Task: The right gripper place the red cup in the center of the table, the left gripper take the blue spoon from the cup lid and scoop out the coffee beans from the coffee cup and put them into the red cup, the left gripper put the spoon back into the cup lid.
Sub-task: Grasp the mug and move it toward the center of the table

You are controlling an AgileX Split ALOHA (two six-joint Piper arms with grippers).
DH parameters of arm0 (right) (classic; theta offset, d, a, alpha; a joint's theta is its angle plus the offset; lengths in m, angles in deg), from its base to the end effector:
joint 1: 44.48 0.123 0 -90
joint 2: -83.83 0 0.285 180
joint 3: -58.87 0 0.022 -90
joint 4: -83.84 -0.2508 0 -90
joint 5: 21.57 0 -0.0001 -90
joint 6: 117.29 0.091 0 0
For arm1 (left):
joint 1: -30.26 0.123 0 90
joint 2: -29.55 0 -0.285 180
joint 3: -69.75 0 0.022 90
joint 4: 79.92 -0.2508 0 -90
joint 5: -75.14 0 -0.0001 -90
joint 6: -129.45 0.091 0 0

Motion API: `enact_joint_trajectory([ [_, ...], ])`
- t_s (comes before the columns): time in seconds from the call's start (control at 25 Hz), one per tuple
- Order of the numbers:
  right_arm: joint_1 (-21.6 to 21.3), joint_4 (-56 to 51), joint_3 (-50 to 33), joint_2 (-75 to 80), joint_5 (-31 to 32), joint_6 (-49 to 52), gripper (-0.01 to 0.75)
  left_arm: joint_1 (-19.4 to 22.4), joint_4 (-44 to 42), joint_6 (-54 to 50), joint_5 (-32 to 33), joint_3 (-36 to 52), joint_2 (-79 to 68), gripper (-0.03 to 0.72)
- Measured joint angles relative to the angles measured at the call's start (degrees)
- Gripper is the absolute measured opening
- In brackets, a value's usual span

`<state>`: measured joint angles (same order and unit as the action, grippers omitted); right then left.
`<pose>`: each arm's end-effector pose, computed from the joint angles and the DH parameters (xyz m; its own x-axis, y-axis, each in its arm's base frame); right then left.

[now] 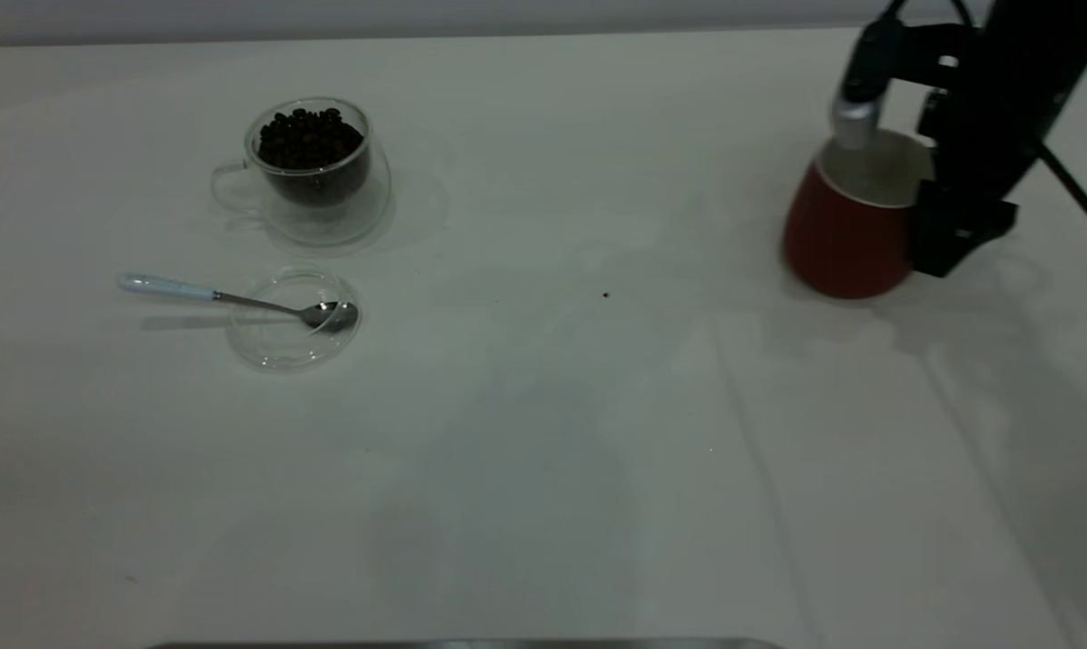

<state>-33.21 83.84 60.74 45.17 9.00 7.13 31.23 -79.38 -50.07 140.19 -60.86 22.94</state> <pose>0.4098 0.0817 0.0351 -0.3848 -0.9178 -0.0978 -0.9073 0.3956 -0.1427 -0.0096 -0.0009 0.2673 -0.5157 -0.0043 -0.8567 -0.0073 1.0000 -0.0006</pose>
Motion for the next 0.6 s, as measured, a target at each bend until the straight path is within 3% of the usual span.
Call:
enact_joint_trajectory([
  [0.6,16.68,-12.67,7.32,0.00,-0.77,0.52,0.603,0.00,0.00,-0.05,0.00,0.00,0.00,0.528],
])
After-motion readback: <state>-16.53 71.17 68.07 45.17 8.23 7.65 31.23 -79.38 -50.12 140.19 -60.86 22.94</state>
